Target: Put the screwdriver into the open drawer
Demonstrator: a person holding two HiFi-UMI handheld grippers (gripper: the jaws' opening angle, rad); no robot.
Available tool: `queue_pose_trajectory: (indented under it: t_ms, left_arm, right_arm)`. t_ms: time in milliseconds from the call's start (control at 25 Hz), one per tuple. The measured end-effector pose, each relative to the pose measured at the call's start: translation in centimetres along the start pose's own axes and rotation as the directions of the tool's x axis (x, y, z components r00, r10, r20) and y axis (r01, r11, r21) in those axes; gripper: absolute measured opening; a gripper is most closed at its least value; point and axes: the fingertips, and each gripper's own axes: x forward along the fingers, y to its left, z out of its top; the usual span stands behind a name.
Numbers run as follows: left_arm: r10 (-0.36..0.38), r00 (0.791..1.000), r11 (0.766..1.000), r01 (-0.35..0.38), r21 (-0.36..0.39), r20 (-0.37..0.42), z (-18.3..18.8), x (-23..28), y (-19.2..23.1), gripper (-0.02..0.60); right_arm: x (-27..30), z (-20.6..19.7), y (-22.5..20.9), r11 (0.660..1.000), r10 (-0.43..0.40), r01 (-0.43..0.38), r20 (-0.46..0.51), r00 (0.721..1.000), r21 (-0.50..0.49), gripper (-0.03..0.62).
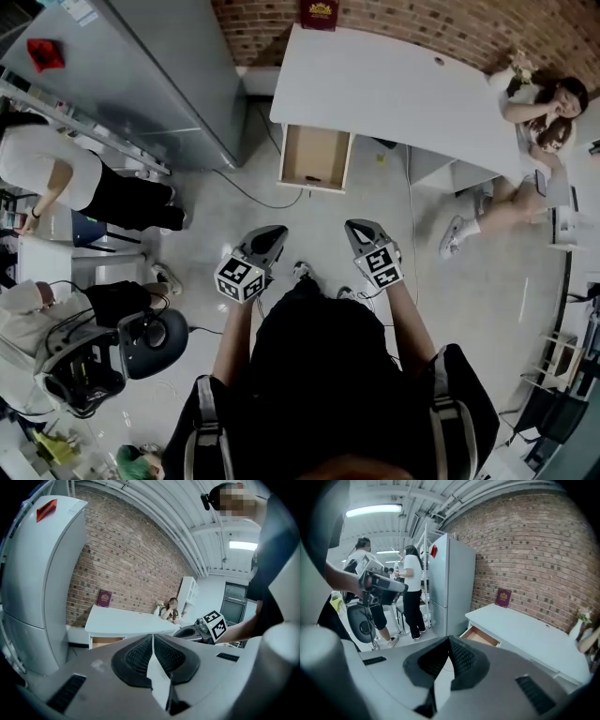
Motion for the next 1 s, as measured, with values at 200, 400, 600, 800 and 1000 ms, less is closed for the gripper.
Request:
queue_pose_trajectory:
  t_ms: [200,400,600,800,1000]
  left_arm:
    - [0.029,0.999,1.000,-0.030,0.001,0.021,-0.2,-0.1,-2.1,0.023]
    - [0.043,0.999,0.999,-0.043,0.001,0.018,-0.9,-0.4,-4.6,0.023]
    - [0.059,0.998,0.998,-0.059,0.015,0.013,-1.4,-0.5,-6.9,0.023]
    - [0.085,0.996,0.996,-0.085,0.020,0.015,-1.6,-0.3,-8.5,0.023]
    - [0.102,0.995,0.995,-0.102,0.002,0.012,-2.7,-0.4,-9.7,0.023]
  right_arm:
    - [-2.0,-1.0,0.0,1.000,0.012,-0.011,0.007,1.000,-0.026,0.057]
    - [-3.6,-1.3,0.4,0.998,0.030,-0.029,0.022,0.999,-0.051,0.057]
    - [-4.8,-1.3,0.6,0.996,0.044,-0.041,0.042,0.998,-0.077,0.057]
    - [-6.0,-1.2,0.6,0.994,0.062,-0.055,0.062,0.996,-0.098,0.057]
    - [-6.7,-1.8,1.3,0.991,0.081,-0.073,0.065,0.995,-0.111,0.057]
